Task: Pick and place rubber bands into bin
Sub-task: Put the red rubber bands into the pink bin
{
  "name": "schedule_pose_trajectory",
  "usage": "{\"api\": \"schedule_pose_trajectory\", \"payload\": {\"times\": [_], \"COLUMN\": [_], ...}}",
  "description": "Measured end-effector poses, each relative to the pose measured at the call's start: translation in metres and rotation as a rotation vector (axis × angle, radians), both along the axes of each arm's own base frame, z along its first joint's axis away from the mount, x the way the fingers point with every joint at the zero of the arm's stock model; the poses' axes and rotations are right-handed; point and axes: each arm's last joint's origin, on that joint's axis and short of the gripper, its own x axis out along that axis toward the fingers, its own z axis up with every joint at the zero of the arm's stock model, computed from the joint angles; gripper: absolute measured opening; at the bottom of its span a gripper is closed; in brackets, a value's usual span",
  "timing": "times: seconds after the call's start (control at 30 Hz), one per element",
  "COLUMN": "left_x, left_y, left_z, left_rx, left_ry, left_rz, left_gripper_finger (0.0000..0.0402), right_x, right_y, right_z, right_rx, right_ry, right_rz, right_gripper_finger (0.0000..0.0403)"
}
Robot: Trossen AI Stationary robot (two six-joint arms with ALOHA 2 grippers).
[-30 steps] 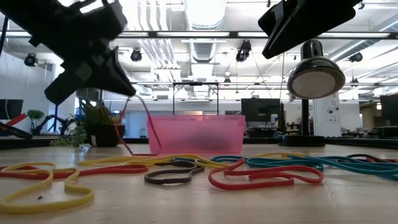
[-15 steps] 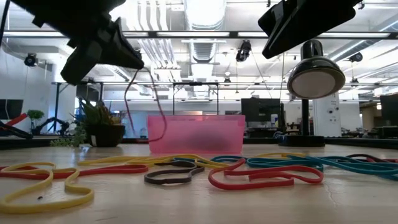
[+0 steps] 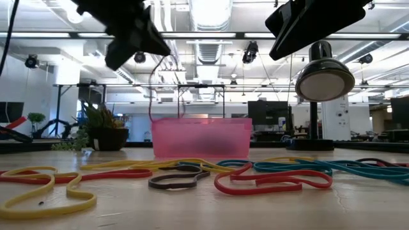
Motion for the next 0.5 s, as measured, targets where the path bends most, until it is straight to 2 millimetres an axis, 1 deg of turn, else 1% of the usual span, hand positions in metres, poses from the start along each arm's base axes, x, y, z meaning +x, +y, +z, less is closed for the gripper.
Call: {"api": "schedule_pose_trajectory", "payload": {"times": [0.27,0.33,0.5], "left_x": [0.018,0.022,0.029], "left_y": [0.028,0.035,0.058], "left_z": [0.02,0.022,0.021], "left_rx": [-0.013,-0.011,-0.075], "left_ry": [-0.031,-0.034,-0.03], "left_rz": [-0.059,-0.067,-0.094], "left_gripper_finger": [0.0,0.0,0.0], "right_x": [0.0,0.0,0.0], "right_y": [0.0,0.0,0.0], "right_z": [-0.001,-0.001,-0.001], "right_rx": [-0.001,-0.002,-0.002], "right_ry": [0.002,0.003,0.003], "right_rz": [0.0,0.001,0.001], "right_gripper_finger": [0.0068,0.0068,0.0068]}}
